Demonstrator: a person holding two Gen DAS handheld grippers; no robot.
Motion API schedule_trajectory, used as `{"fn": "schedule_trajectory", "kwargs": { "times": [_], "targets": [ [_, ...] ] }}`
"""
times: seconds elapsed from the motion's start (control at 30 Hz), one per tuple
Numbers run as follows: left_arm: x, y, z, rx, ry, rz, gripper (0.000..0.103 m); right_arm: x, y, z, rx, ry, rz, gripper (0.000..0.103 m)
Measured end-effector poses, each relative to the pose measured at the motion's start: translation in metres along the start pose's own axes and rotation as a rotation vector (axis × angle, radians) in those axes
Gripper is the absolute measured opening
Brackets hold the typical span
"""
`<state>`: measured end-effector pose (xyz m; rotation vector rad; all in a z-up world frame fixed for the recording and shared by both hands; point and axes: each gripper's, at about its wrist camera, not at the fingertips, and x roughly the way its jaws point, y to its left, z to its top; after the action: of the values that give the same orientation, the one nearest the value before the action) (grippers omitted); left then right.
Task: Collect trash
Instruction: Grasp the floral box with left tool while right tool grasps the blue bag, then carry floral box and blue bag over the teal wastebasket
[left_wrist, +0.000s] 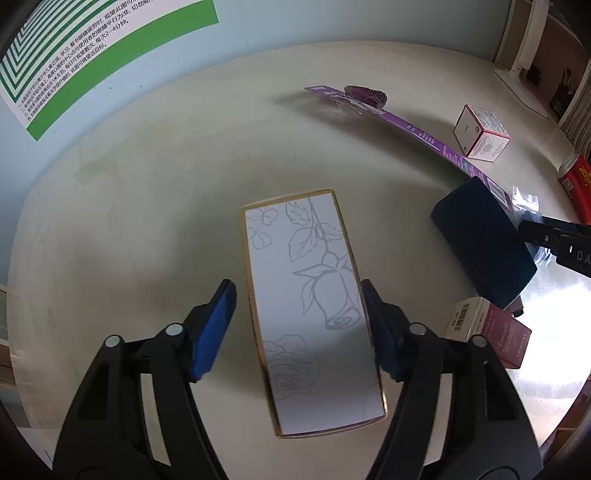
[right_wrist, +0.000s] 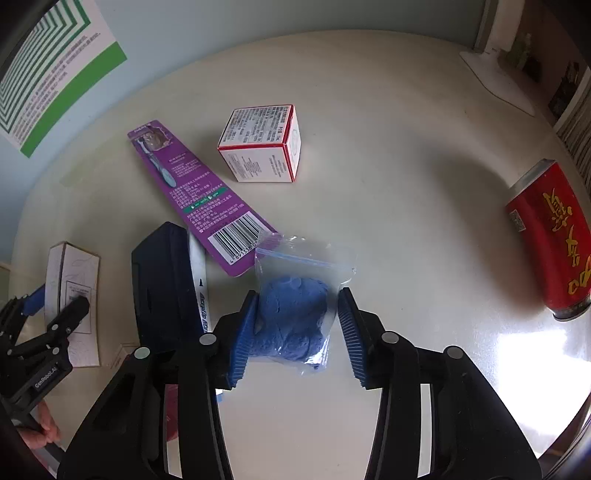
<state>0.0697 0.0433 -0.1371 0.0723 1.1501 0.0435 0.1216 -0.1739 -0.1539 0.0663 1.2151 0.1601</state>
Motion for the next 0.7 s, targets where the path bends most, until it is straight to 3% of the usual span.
{"fn": "schedule_trajectory", "kwargs": {
  "times": [0.03, 0.7],
  "targets": [
    [0.002, 0.0, 0.0, 0.001, 0.005, -0.002, 0.049, 0.0, -0.001, 0.0, 0.004, -0.006, -0.004, 0.038],
    [-0.034, -0.014, 0.004, 0.041, -0.085, -0.003, 0.048, -0.053, -0.039, -0.022, 0.058, -0.12, 0.052, 0.038]
  ]
}}
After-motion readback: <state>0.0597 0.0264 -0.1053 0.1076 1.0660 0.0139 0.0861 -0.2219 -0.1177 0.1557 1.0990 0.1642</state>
